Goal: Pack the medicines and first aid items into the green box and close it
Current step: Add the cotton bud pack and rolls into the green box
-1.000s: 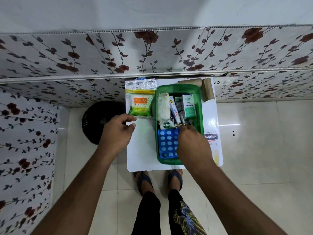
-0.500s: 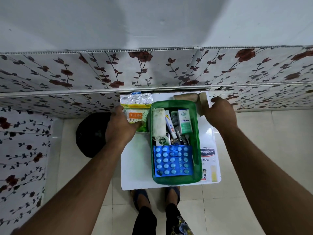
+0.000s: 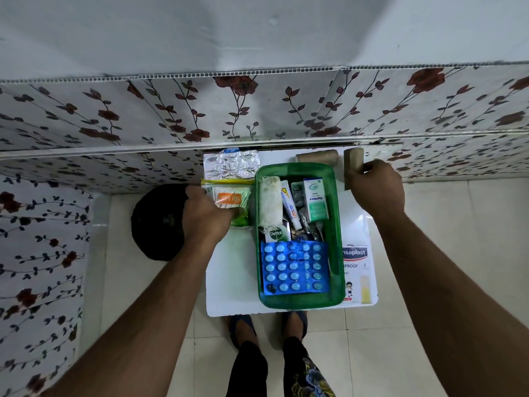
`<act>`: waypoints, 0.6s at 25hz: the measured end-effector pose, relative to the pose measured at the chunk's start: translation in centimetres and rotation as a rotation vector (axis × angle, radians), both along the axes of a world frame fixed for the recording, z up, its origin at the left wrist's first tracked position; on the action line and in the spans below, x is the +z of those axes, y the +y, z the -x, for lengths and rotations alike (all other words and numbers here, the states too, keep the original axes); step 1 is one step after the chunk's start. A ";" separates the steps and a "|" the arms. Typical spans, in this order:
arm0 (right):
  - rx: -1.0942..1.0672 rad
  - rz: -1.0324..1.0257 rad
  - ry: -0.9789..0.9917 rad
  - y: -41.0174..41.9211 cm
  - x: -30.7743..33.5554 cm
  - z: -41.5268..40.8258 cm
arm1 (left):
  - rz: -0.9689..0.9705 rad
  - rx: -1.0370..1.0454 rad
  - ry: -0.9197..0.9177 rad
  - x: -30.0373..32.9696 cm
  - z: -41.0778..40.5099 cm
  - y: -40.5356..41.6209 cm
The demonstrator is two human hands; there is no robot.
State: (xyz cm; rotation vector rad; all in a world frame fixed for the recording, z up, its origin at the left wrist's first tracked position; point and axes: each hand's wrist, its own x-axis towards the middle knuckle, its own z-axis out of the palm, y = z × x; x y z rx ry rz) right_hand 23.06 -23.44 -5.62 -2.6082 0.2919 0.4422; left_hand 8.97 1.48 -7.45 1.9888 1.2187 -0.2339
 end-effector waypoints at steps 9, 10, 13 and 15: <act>-0.104 -0.119 -0.038 -1.7 2.9 3.3 | 0.044 0.250 -0.322 7.7 4.5 -1.4; -0.120 -0.135 -0.041 -2.1 3.2 3.8 | 0.078 0.214 -0.377 9.6 4.4 -2.2; -0.153 -0.171 -0.046 -2.7 3.9 5.1 | 0.107 -0.067 -0.352 12.5 2.6 -5.9; -0.157 -0.209 -0.043 -2.7 4.5 5.6 | 0.061 -0.262 -0.290 12.2 0.7 -8.3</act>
